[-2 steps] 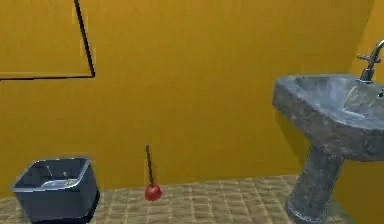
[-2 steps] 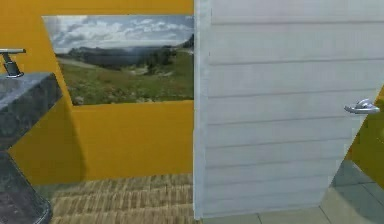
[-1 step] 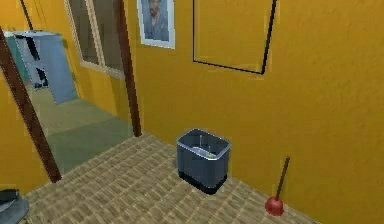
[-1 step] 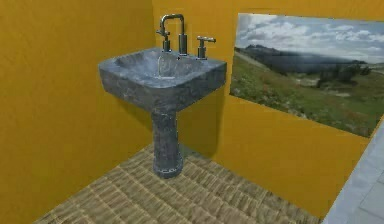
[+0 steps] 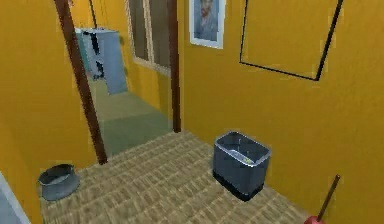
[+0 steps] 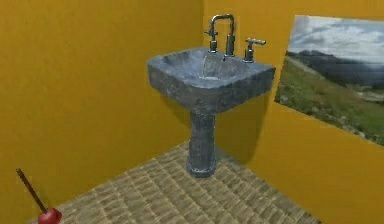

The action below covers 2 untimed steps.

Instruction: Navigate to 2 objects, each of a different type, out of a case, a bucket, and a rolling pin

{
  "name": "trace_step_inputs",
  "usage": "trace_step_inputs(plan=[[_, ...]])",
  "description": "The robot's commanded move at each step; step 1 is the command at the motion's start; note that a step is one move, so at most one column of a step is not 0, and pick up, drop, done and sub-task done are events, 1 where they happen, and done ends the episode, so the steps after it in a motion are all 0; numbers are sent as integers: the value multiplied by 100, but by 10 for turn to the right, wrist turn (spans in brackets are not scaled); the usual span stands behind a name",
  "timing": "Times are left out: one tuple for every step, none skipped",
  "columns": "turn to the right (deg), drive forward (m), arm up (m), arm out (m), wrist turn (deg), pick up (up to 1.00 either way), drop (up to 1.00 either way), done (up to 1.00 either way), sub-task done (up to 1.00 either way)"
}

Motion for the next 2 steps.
trace_step_inputs(plan=[[0,35,0,0,0,0,0,0,0],[-270,0,0,0,0,0,0,0,0]])
